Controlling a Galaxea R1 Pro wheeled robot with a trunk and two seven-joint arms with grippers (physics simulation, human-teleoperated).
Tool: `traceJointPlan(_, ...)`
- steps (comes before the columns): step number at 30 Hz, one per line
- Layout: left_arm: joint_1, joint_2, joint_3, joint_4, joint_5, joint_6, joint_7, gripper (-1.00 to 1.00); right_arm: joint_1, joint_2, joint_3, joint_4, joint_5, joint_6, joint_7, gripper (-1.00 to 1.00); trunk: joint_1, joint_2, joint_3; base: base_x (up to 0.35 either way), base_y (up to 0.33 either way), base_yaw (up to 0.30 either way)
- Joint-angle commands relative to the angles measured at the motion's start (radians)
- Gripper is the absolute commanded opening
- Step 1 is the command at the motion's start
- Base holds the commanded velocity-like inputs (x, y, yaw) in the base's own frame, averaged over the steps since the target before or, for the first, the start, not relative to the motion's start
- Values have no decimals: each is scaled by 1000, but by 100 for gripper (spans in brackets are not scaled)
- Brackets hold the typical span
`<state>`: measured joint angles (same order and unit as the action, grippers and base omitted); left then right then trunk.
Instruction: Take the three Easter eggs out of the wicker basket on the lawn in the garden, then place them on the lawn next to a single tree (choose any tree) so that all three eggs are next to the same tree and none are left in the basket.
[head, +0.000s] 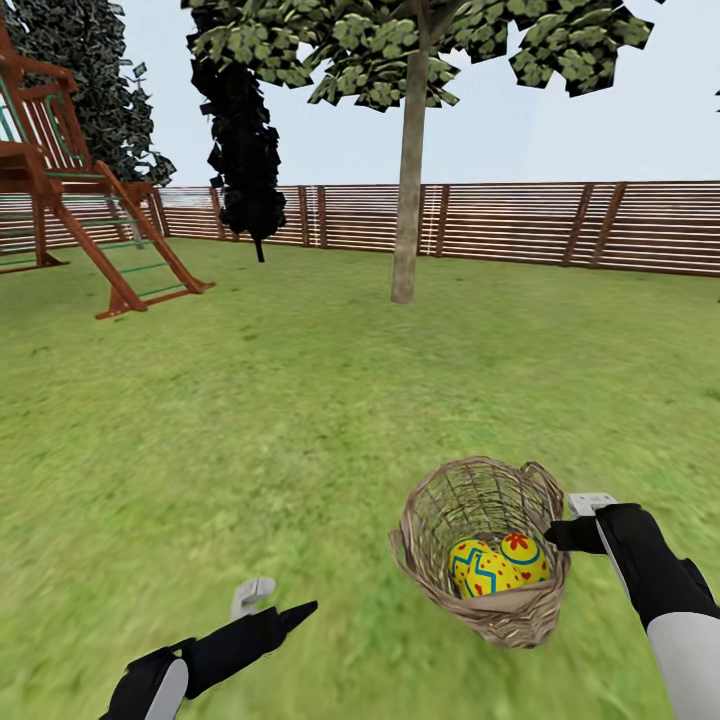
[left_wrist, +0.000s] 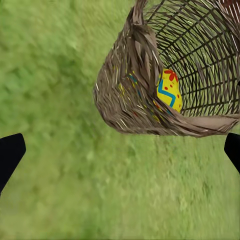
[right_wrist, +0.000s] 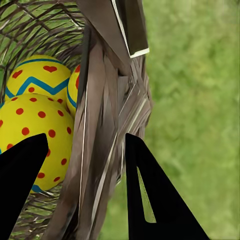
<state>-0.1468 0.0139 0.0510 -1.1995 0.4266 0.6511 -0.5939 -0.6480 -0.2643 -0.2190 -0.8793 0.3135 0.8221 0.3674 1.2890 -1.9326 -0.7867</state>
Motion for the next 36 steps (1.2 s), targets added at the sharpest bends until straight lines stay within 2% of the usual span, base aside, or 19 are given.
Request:
traceJointPlan(1, 0, 0, 1, 0, 4, 7, -1, 100, -1, 0, -2, -1, 6, 3, 9, -100, 0, 0, -1, 343, -84, 0)
traceJointPlan(36, 0, 0, 0, 0, 1, 7, -2, 100, -1, 4, -2, 2, 4, 3, 11, -100, 0, 0, -1, 343, -83, 0)
